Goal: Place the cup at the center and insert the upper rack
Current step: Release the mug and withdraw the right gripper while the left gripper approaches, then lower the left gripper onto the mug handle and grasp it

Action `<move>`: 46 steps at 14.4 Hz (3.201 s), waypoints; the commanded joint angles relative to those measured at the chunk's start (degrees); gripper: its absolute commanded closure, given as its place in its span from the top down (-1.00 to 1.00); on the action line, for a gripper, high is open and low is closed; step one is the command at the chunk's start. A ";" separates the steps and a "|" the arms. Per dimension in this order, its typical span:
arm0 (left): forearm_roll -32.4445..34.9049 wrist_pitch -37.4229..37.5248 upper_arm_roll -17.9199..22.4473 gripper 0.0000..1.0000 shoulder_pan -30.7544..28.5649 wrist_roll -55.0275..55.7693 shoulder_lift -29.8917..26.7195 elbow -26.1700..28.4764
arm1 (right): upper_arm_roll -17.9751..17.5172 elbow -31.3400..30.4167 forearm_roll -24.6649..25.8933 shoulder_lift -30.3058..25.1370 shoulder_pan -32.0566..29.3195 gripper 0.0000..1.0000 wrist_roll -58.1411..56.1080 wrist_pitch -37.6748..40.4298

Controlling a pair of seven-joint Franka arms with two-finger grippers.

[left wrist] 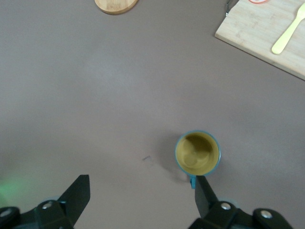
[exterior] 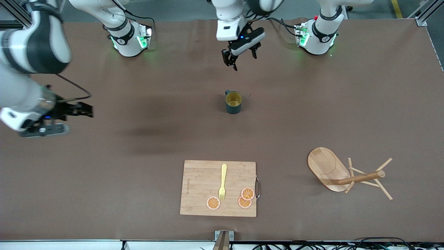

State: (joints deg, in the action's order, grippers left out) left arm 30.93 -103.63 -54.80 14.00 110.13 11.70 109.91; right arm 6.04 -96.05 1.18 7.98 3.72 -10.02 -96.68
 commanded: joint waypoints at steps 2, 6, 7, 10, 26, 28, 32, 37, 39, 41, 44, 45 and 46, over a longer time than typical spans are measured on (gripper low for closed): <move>15.69 -0.26 0.31 0.91 6.89 17.35 15.42 -1.71 | -1.56 4.19 4.88 -0.51 -5.91 1.00 -2.73 3.49; 26.87 1.85 4.25 0.89 14.28 23.28 22.39 -1.80 | -1.65 11.66 5.41 1.86 -7.24 1.00 -2.64 6.85; 28.72 1.86 6.62 0.89 17.26 23.98 22.92 -1.89 | -1.65 11.93 5.50 1.95 -7.24 1.00 -2.64 6.94; 31.11 1.77 13.22 0.86 23.69 24.87 25.03 -2.59 | -1.65 12.11 5.41 2.04 -7.24 1.00 -2.64 6.76; 45.61 2.21 21.93 0.64 31.70 32.78 30.40 -1.71 | -2.00 11.59 2.25 -4.19 -6.80 1.00 -2.47 13.61; 45.88 2.21 21.93 0.55 31.61 32.78 30.40 -1.71 | -1.83 11.41 2.16 -4.90 -6.97 1.00 -2.47 14.67; 47.38 2.12 22.02 0.25 31.70 32.78 30.49 -1.89 | -1.74 10.80 2.16 -7.18 -6.98 1.00 -2.47 15.11; 47.55 2.12 22.11 -0.22 31.53 32.78 30.75 -2.24 | -1.65 10.01 0.93 -9.82 -8.20 1.00 -2.11 16.26; 47.55 2.12 22.46 -0.52 31.53 32.78 30.75 -2.42 | -1.65 9.39 -1.52 -10.52 -10.04 1.00 -2.11 16.34; 47.55 2.03 22.55 -0.78 31.44 32.69 30.84 -2.59 | -1.74 9.39 -2.23 -10.87 -10.40 1.00 -2.03 17.39; 46.94 2.21 22.55 -0.98 31.09 32.60 30.31 -3.73 | -2.18 9.48 -2.24 -12.63 -9.97 1.00 -1.15 18.62; 46.59 2.30 22.46 -0.98 30.83 32.26 29.79 -5.04 | -2.44 9.39 -2.24 -13.07 -9.44 1.00 -0.02 18.72; 44.76 2.30 22.46 -0.99 30.39 32.16 29.26 -6.79 | -2.88 9.39 -2.24 -13.16 -8.65 1.00 1.65 19.06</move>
State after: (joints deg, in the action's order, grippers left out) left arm 77.13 -102.27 -32.33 44.85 142.43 42.11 106.04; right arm 4.14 -84.52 -0.58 -2.76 -5.78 -11.42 -77.76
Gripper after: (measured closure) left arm 0.789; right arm 0.000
